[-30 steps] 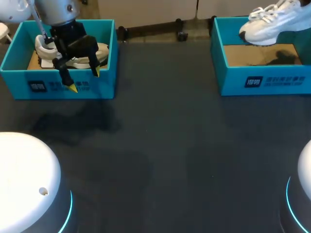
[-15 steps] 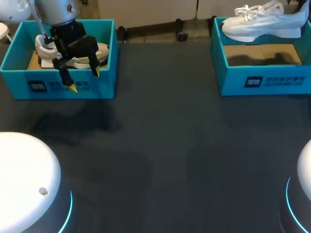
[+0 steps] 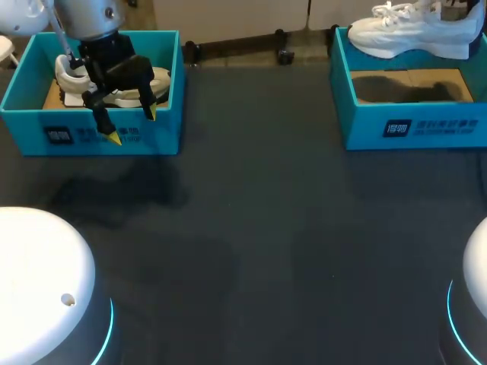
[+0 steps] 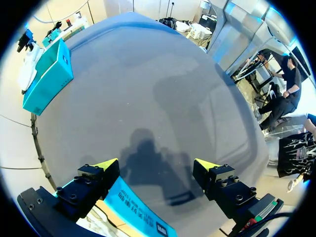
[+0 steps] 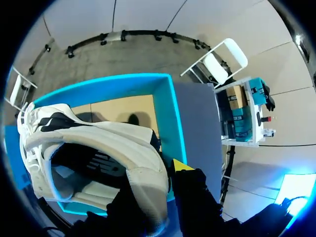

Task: Take the shoe out of the shoebox, open the shoe tongue, remove and reinsert the insole, then place the shoe into the shoebox

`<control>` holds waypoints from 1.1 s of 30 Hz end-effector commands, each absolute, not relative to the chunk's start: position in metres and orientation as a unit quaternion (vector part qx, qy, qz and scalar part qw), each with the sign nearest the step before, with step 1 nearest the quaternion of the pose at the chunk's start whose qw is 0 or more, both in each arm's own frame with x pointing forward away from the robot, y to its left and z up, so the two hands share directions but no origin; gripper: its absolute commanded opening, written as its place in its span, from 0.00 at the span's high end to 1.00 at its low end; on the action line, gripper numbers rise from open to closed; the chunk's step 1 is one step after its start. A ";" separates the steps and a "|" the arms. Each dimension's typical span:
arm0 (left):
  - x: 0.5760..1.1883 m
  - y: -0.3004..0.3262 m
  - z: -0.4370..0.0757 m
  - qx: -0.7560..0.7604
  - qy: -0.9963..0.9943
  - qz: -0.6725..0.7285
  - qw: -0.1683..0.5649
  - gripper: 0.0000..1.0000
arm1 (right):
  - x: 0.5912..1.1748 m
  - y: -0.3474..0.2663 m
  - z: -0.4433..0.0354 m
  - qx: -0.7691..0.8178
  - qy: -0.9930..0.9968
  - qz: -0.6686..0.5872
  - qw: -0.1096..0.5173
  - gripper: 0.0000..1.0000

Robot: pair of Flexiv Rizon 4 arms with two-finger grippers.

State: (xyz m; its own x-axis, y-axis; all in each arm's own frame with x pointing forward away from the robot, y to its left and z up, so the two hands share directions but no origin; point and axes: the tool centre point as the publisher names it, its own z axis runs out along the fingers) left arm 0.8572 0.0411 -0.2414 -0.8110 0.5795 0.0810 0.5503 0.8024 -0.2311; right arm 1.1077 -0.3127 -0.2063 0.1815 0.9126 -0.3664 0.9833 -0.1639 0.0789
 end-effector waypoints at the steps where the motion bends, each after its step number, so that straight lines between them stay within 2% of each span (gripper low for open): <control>1: 0.858 0.041 -0.242 -0.299 -0.946 0.098 0.075 0.00 | 1.101 -0.315 -0.207 0.750 0.632 -0.116 0.156 1.00; 12: 0.858 0.041 -0.242 -0.299 -0.946 0.098 0.075 0.00 | 1.079 -0.342 -0.218 0.749 0.635 -0.112 0.153 1.00; 23: 0.858 0.041 -0.242 -0.299 -0.946 0.098 0.075 0.00 | 1.075 -0.330 -0.228 0.747 0.637 -0.113 0.153 1.00; 33: 0.858 0.041 -0.242 -0.299 -0.946 0.098 0.075 0.00 | 1.078 -0.331 -0.257 0.745 0.639 -0.120 0.153 1.00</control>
